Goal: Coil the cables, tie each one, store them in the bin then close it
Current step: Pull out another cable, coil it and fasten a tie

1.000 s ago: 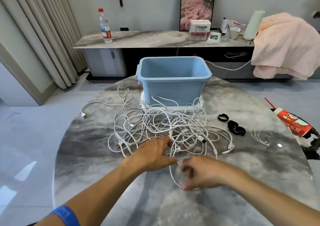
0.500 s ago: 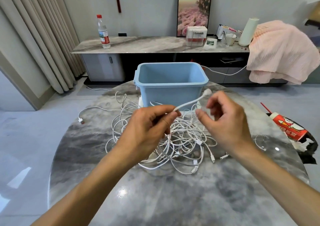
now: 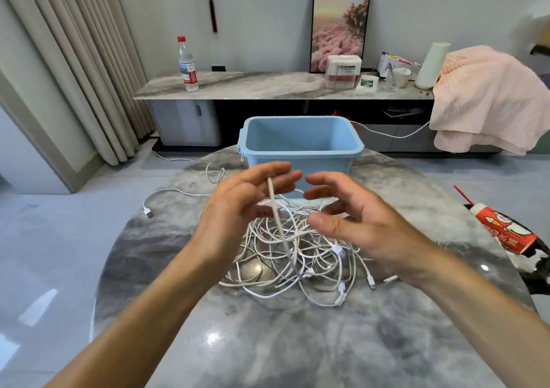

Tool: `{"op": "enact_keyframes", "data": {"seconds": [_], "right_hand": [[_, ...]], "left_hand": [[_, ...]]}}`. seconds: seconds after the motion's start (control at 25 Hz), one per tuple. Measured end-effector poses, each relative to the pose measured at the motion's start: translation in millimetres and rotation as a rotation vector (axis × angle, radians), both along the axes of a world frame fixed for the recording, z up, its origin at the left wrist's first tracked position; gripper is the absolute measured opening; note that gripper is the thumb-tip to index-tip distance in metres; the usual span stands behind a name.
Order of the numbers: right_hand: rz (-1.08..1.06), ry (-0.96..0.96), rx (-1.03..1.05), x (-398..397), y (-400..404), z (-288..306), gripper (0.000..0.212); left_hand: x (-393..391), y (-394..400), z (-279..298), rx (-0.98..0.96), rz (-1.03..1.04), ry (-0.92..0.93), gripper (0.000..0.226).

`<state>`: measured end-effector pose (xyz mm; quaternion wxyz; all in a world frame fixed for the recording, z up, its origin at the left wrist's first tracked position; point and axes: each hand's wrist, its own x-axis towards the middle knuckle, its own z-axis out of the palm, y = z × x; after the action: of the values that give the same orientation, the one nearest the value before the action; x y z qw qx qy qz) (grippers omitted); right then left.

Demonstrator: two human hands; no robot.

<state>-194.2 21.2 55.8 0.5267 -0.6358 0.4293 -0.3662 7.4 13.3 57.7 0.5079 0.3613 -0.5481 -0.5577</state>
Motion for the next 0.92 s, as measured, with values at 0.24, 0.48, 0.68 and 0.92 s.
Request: {"op": "enact_keyframes", "data": {"seconds": [0.24,0.48,0.68,0.92], "right_hand": [[0.051,-0.175,0.227,-1.8,2.6,7.4,0.018],[-0.200,-0.172,0.017,-29.5,-11.9,23.5,0.023],[-0.425,-0.155,-0.181,-38.6,-21.5,18.4,0.020],[-0.267,0.683,-0.457,-0.2,-6.6,-28.5,0.022]], "left_hand": [[-1.7,-0.8,-19.3,-0.440,0.405,-0.918,0.016],[-14.5,1.2,-10.5,-0.081,0.017,-0.188,0.028],[-28.0,12.5,-4.8,0.334,-0.247,0.157,0.020],[-22.0,8.5,0.6,0.233,-0.107,0.552,0.015]]}}
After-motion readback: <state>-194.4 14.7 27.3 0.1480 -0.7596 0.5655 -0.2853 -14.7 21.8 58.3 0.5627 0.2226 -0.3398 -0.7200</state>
